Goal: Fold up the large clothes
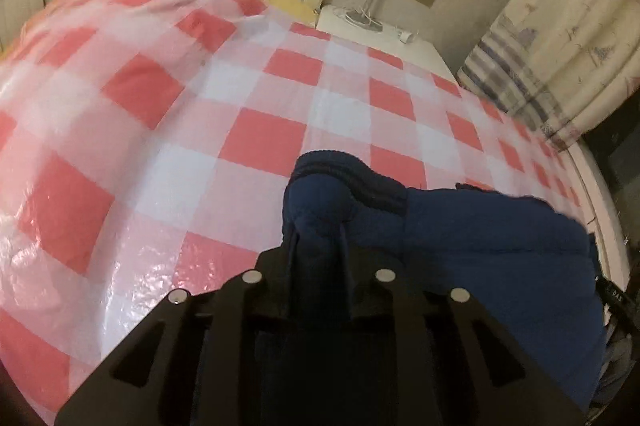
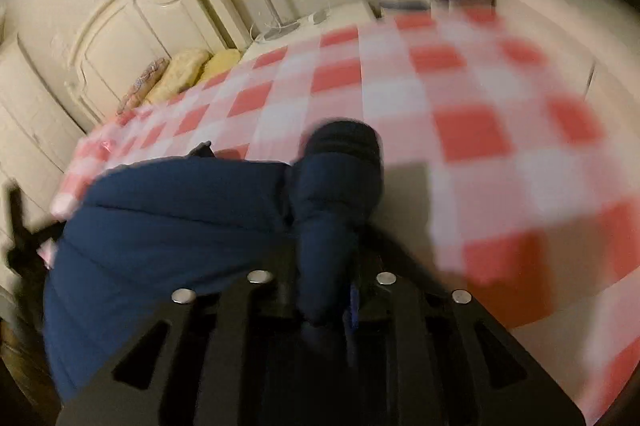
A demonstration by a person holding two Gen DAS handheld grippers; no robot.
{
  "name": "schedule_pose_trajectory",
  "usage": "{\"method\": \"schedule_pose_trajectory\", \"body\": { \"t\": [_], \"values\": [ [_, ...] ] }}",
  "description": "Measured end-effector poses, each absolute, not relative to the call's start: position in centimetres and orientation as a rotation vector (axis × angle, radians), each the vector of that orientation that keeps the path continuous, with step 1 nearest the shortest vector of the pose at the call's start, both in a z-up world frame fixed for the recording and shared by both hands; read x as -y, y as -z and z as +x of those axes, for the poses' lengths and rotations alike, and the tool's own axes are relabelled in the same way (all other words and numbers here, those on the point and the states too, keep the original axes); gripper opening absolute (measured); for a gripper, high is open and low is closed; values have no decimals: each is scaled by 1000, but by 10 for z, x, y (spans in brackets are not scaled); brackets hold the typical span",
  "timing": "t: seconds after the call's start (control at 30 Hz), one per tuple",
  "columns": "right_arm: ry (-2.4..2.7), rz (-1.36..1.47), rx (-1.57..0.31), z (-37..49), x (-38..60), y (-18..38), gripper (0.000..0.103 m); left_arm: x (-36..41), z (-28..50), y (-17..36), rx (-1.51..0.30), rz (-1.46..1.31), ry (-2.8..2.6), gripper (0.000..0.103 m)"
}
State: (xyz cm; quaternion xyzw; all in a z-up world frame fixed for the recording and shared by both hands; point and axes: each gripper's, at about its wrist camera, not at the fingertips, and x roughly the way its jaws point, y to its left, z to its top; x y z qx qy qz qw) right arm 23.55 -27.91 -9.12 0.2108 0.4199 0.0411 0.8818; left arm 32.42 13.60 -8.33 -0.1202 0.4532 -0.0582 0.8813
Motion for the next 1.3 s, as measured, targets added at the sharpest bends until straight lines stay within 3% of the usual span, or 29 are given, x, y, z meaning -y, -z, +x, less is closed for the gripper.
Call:
{"method": "schedule_pose_trajectory", "body": {
  "t": [0.03,0.13,0.2,0.23,0.3,0.33,0.37,0.4,0.5,0.6,0.7,0.77,0.83,1.3],
  "values": [
    [-86,453,-872,234,282,91,19,-139,323,81,-940,-255,112,25],
    [-71,490,-891,231,290,88,23,-143,318,76,-912,-242,50,44],
    [-45,509,-905,227,288,78,27,-144,302,57,-808,-229,-15,70],
    [-52,520,-878,220,288,67,30,-142,293,45,-745,-218,-40,75],
    [-35,488,-831,213,281,44,44,-133,275,18,-627,-185,-59,92],
    [-16,457,-797,210,275,31,67,-124,267,3,-583,-162,-41,96],
    [-21,420,-739,206,263,13,96,-113,262,-9,-553,-137,-12,101],
    [-38,393,-687,204,253,3,99,-103,260,-17,-538,-118,14,101],
    [-77,198,-593,205,200,-28,99,-61,268,-29,-586,-22,45,101],
    [-88,59,-658,230,148,-22,99,-27,293,-12,-718,34,45,101],
    [-104,4,-794,264,113,12,96,-10,312,19,-808,31,42,101],
    [-48,-114,-883,282,96,47,87,-3,323,50,-848,97,16,101],
    [-45,-114,-958,291,93,74,87,-3,336,81,-963,95,17,101],
    [-89,-26,-961,290,103,83,90,-11,331,91,-904,33,45,101]
  ]
}}
